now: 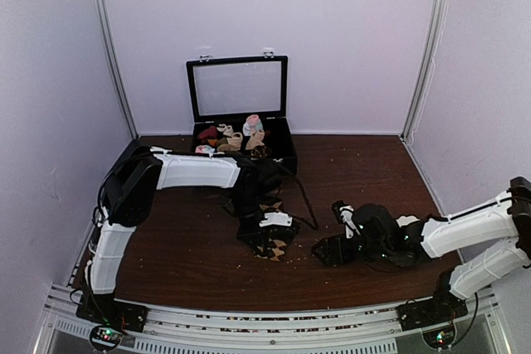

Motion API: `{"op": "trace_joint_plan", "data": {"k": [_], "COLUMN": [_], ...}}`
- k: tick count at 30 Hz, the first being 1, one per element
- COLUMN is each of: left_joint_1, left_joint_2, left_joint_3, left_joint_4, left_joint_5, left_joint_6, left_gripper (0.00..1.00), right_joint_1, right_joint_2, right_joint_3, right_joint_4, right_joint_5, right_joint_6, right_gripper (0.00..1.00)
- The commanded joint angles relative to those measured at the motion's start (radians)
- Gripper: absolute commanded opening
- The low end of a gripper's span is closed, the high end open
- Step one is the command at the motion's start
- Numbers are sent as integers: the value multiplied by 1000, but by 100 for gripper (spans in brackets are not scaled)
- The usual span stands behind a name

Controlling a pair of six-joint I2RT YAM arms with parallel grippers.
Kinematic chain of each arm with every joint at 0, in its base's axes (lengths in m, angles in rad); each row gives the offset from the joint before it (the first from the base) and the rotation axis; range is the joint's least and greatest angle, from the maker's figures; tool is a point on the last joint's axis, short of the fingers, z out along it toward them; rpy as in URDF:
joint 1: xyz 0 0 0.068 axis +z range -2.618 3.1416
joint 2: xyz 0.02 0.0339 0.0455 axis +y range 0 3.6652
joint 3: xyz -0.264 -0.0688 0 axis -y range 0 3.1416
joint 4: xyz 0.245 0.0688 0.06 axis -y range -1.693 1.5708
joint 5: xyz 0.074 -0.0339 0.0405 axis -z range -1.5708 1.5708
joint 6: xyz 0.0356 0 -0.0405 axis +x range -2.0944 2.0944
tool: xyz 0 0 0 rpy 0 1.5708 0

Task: Roll the socks
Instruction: Roll the sock at the center of the board.

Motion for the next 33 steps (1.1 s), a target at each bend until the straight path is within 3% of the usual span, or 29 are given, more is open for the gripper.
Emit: {"op": "trace_joint_plan", "data": {"k": [1,4,6,7,9,11,13,18,26,33], "left_joint_1": [5,6,7,8,10,12,16,18,28,41], "left_joint_2": [128,160,187,198,221,246,275,338,435,462], "left_joint_3": [55,103,131,144,164,194,235,315,446,479], "left_joint_4": [-159,-231,-269,-287,-320,-357,-402,-477,-593,-618], "left_joint_5": [-16,27,45,50,62,68,85,100,140,165], "left_joint_6": [-24,-12,-5,-3,0,-3,-3,-6,36,43], "left_gripper": [0,0,0,0,0,0,0,0,0,1], "right_joint_1": [57,42,-8,-9,78,211,290,424,449,404], "right_joint_2": [-202,-272,-304,-316,-329,-297,-213,-23,265,400], "right_joint_3": [-42,-102,-180,-224,-261,-238,-219,-87,149,243], "right_joint_4": [-103,-58,102,211,319,292,294,284,306,317], "right_joint_5": [349,425,304,217,252,336,302,272,222,154], "right_joint_6": [-64,83,120,85,-45,-237,-407,-623,-911,-999], "right_gripper": [100,100,100,100,100,96,85,75,58,47]}}
